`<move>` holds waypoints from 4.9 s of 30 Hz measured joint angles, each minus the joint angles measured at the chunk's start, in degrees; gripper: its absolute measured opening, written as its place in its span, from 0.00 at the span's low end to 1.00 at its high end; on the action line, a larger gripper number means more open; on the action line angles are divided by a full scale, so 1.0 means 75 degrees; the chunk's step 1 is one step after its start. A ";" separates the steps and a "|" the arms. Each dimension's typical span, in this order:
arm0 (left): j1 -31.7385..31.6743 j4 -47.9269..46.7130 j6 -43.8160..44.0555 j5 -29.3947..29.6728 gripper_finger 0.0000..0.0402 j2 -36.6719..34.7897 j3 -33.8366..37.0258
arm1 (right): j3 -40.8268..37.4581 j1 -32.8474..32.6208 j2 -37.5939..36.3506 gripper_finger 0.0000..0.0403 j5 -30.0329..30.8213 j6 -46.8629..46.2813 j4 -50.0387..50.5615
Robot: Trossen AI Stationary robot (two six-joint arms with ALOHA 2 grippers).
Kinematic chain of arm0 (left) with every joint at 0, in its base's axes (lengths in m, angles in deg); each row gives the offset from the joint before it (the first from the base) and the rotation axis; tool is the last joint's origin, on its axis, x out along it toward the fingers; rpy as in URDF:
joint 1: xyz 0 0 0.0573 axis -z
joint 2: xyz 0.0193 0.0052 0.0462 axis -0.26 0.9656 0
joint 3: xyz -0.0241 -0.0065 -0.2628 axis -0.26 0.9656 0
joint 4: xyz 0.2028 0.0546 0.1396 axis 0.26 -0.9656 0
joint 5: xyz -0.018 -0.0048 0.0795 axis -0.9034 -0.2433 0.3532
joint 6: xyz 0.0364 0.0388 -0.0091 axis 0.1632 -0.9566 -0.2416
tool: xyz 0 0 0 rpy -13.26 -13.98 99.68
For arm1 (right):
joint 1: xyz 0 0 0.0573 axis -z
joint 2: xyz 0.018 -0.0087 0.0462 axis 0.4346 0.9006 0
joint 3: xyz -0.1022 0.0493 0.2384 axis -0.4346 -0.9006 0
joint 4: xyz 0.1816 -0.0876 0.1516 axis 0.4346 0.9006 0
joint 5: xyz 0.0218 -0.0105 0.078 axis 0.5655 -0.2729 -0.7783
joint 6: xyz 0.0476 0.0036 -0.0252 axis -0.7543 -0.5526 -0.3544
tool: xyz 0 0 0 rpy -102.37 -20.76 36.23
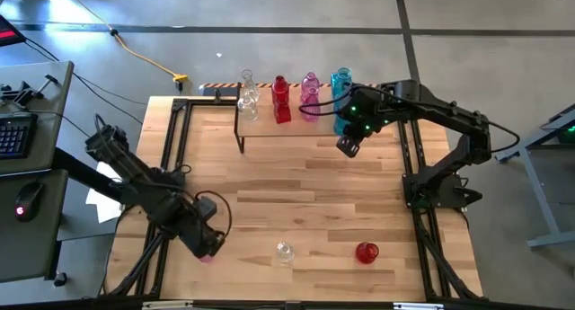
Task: Sort vases onto shelf
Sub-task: Put the pink vase on the shelf aligned with the other pink vases
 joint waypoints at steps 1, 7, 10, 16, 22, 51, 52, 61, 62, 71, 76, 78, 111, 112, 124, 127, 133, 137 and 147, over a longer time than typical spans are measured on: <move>0.0085 -0.0003 0.0153 0.0001 0.25 0.0015 0.0000 | 0.0000 0.0000 0.0000 0.11 0.0000 -0.0001 0.0000; 0.0614 -0.0015 0.1172 -0.0002 0.25 0.0031 -0.0001 | 0.0000 0.0000 0.0000 0.11 0.0000 0.0001 -0.0058; 0.0848 -0.0017 0.1572 0.0000 0.25 0.0031 -0.0003 | 0.0000 0.0000 0.0000 0.11 0.0000 0.0005 -0.0061; 0.1153 -0.0020 0.2209 0.0282 0.25 0.0031 -0.0003 | 0.0000 0.0000 0.0000 0.11 0.0000 0.0013 -0.0093; 0.1244 -0.0024 0.2425 0.0331 0.25 0.0031 -0.0006 | 0.0000 0.0000 0.0000 0.11 0.0001 0.0025 -0.0122; 0.1186 -0.0017 0.2625 0.0080 0.25 0.0908 -0.0012 | 0.0000 0.0000 0.0003 0.11 0.0003 0.0000 -0.0175; 0.1186 -0.0005 0.2635 0.0080 0.25 0.0908 -0.0012 | 0.0000 0.0000 0.0003 0.11 0.0003 0.0002 -0.0175; 0.1186 0.0033 0.2786 0.0060 0.25 0.0911 -0.0012 | 0.0000 0.0000 0.0003 0.11 0.0003 0.0012 -0.0175; 0.1186 0.0042 0.2811 0.0060 0.25 0.0911 -0.0012 | 0.0000 0.0000 0.0003 0.11 0.0003 0.0014 -0.0175; 0.1186 0.0055 0.2842 0.0057 0.25 0.1018 -0.0012 | 0.0000 0.0000 0.0003 0.11 0.0003 0.0028 -0.0175; 0.1189 0.0052 0.2834 -0.0063 0.25 0.1350 -0.0009 | 0.0000 0.0000 0.0003 0.11 0.0003 0.0028 -0.0173; 0.1189 0.0055 0.2833 -0.0066 0.25 0.1447 -0.0009 | 0.0000 0.0000 0.0003 0.11 0.0001 0.0028 -0.0174; 0.1124 -0.0002 0.2757 0.0076 0.01 0.1085 0.0000 | 0.0000 0.0000 0.0003 0.11 0.0003 0.0031 -0.0174; 0.1108 0.0007 0.2757 0.0198 0.00 0.0975 0.0000 | 0.0000 0.0000 0.0003 0.11 0.0000 0.0031 -0.0174; 0.0814 0.0013 0.2405 0.1858 0.00 -0.0593 0.0000 | 0.0000 -0.0061 0.0003 0.11 -0.0115 -0.0024 -0.0172; 0.0537 0.0013 0.1984 0.2278 0.00 -0.0954 0.0000 | 0.0000 -0.0235 0.0003 0.11 -0.0146 -0.0043 -0.0172; -0.0273 0.0040 0.0754 0.2551 0.00 -0.1500 -0.0006 | 0.0000 -0.0590 0.0003 0.11 -0.0149 -0.0334 -0.0172; -0.0930 0.0226 -0.0263 0.2554 0.00 -0.1702 -0.0010 | 0.0000 -0.0822 0.0026 0.11 -0.0155 -0.0371 -0.0293; -0.2540 0.0946 -0.3139 0.2417 0.00 -0.1745 -0.0294 | -0.0003 -0.1473 0.0270 0.11 -0.0376 0.0589 -0.1419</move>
